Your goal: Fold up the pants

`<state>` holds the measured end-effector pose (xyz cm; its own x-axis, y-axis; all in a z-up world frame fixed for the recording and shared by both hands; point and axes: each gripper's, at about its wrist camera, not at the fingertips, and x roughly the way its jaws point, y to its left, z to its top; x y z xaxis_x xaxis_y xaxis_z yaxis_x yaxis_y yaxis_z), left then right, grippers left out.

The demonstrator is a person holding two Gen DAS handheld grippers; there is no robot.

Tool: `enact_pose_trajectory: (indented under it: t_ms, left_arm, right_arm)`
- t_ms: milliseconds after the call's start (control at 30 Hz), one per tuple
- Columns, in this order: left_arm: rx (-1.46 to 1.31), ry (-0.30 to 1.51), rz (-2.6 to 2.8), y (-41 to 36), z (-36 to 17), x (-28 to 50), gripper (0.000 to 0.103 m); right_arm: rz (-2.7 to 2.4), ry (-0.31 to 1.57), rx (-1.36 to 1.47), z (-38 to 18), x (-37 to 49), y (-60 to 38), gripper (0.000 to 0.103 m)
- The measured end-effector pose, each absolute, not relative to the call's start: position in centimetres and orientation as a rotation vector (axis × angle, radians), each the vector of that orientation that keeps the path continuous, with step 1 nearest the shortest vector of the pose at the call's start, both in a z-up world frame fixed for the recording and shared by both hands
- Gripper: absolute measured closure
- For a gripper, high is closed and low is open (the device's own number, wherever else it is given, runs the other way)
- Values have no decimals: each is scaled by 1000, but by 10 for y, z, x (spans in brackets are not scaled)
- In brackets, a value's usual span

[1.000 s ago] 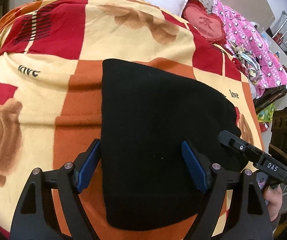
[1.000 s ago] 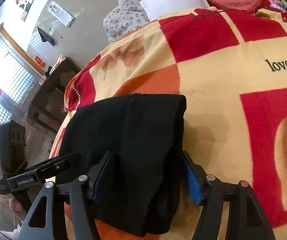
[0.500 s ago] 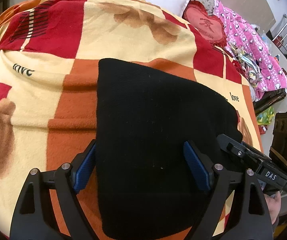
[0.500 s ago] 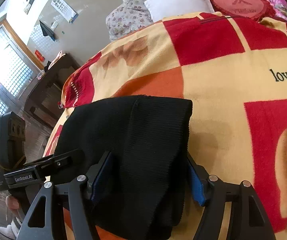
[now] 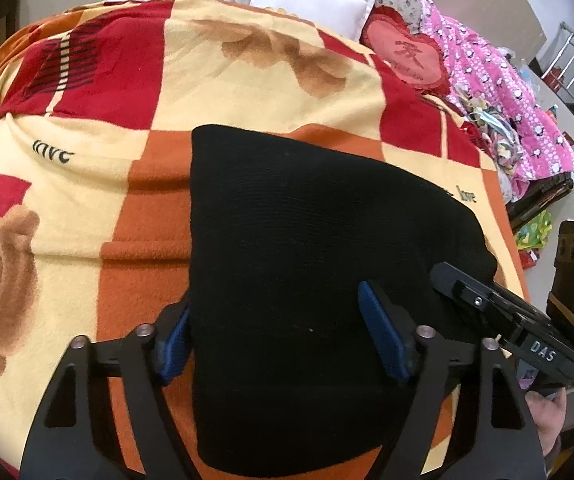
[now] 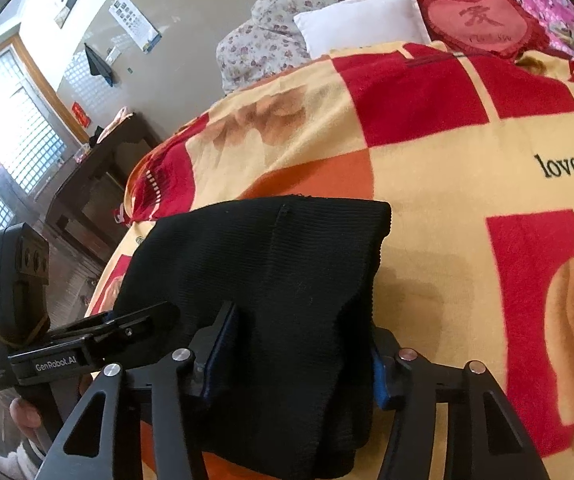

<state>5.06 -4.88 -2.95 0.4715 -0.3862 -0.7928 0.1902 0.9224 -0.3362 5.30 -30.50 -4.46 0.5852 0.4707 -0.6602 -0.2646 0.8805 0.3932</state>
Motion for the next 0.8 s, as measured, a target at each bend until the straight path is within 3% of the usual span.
enact_pose_trajectory:
  t_ms: [167, 467, 800]
  left_arm:
    - [-219, 1012, -397, -46, -18, 49, 39]
    - [-203, 967, -404, -44, 4, 44, 39]
    - [-189, 910, -386, -32, 32, 53, 39]
  right_arm:
    - [446, 810, 240, -27, 49, -298, 59]
    - [470, 772, 201, -8, 50, -278, 66]
    - [499, 729, 197, 15, 66, -264, 66]
